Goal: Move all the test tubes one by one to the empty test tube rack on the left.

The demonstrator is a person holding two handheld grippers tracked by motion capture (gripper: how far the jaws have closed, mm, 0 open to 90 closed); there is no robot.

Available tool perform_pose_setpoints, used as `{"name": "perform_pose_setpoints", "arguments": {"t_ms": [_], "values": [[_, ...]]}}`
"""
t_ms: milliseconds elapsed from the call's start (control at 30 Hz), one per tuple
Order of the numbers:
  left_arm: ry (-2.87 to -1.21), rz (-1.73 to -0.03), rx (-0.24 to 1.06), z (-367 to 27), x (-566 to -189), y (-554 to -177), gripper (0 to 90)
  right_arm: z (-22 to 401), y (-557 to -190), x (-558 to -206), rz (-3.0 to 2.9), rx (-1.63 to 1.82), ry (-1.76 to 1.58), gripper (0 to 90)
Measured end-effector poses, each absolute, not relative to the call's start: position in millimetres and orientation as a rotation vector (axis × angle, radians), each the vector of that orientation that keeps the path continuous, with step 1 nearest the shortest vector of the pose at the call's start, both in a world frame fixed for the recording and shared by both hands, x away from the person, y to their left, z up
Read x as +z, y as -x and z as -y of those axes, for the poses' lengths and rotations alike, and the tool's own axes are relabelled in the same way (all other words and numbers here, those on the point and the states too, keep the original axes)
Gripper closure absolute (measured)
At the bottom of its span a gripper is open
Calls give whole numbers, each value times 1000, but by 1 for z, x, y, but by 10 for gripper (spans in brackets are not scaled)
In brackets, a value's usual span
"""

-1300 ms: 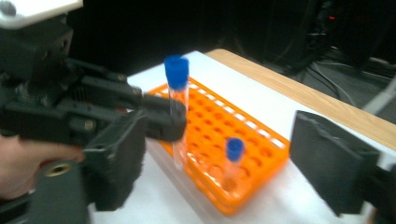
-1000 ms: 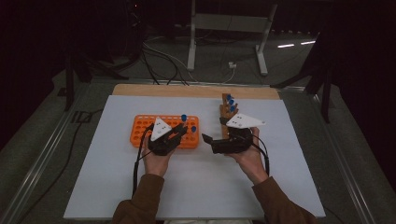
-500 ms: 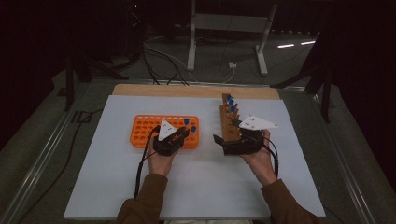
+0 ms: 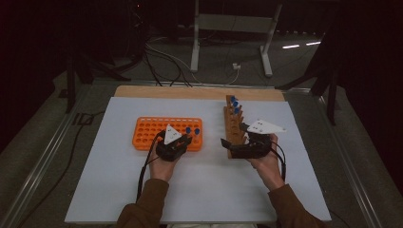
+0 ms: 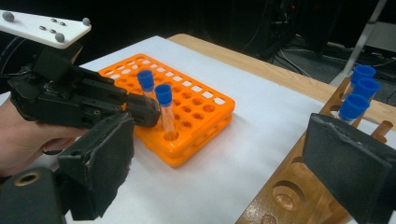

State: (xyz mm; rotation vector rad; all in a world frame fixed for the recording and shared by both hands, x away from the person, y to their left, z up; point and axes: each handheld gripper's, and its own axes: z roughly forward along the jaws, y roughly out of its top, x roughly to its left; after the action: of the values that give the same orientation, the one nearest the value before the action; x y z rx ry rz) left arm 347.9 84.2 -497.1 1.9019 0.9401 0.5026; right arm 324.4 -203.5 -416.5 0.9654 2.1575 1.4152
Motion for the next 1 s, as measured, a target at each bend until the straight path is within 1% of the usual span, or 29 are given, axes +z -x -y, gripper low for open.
{"name": "perform_pose_setpoints", "arguments": {"t_ms": [200, 433, 600, 633, 733, 800, 1000], "values": [[-1945, -931, 522, -80, -501, -348, 783, 202, -325, -419, -2161, 1413, -966, 93], [-1939, -944, 508, -80, -500, -347, 769, 202, -325, -420, -2164, 1418, -970, 93], [-1870, -941, 460, -88, -490, -342, 606, 202, -326, -419, -2165, 1413, -971, 93], [-1853, -944, 450, -91, -486, -340, 554, 203, -326, -419, -2165, 1410, -970, 93], [-1808, -935, 468, -101, -474, -332, 491, 205, -328, -419, -2159, 1408, -979, 92], [-1778, -929, 457, -109, -467, -326, 448, 205, -330, -419, -2158, 1404, -981, 92], [-1750, -949, 497, -124, -455, -309, 233, 202, -334, -416, -2158, 1394, -983, 72]]}}
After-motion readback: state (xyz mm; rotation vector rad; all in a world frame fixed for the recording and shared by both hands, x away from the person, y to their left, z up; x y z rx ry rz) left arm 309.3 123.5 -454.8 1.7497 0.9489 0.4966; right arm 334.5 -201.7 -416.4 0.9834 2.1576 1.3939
